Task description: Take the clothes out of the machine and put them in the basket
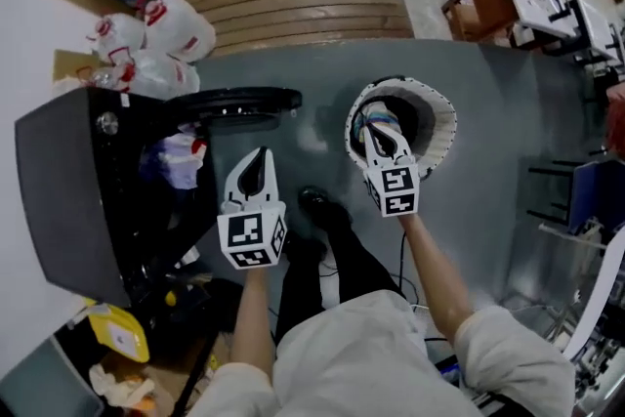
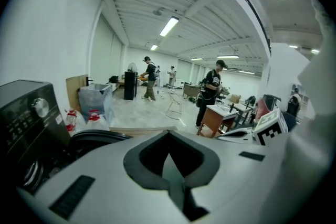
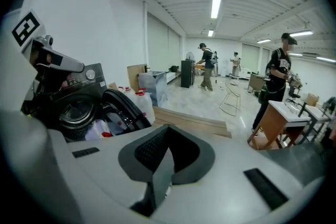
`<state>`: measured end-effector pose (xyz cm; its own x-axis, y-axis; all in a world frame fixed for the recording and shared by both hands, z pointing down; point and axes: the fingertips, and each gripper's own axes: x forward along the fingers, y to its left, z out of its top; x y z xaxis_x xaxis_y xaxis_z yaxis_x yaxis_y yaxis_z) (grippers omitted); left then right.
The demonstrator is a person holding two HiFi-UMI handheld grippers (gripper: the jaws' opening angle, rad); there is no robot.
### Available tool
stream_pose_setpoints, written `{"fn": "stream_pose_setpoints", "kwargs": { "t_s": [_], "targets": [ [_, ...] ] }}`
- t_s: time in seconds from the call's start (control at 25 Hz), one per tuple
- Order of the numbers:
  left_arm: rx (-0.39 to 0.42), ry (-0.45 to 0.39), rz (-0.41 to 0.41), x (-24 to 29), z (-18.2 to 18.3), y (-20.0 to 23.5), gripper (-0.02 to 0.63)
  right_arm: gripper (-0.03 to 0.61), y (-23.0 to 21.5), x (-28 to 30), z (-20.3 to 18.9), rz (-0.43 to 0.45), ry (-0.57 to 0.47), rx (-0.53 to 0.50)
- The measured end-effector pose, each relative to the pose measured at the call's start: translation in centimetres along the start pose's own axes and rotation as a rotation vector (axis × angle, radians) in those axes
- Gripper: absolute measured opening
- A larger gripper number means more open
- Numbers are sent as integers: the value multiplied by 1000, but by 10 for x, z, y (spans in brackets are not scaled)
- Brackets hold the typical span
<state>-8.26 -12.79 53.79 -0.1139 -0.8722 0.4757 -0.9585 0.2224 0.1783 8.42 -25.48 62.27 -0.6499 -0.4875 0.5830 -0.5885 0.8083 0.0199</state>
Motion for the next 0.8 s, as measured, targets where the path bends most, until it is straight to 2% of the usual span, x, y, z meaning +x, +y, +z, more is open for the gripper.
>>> {"fn": "stream_pose_setpoints", "kwargs": {
  "t_s": [0.24, 0.52, 0.68, 0.8],
  "targets": [
    [-116, -34, 227, -71, -32, 95, 18, 23, 125, 43, 27, 236, -12, -128],
    [-247, -42, 461, -166, -97, 188, 18, 23, 284, 77, 36, 487, -20, -265],
    [-297, -62, 562, -215, -122, 226, 18, 23, 366, 82, 36, 603, -29, -323],
    [-317, -62, 607, -241, -143, 245, 18, 23, 421, 88, 33, 676, -42, -353]
  ]
}}
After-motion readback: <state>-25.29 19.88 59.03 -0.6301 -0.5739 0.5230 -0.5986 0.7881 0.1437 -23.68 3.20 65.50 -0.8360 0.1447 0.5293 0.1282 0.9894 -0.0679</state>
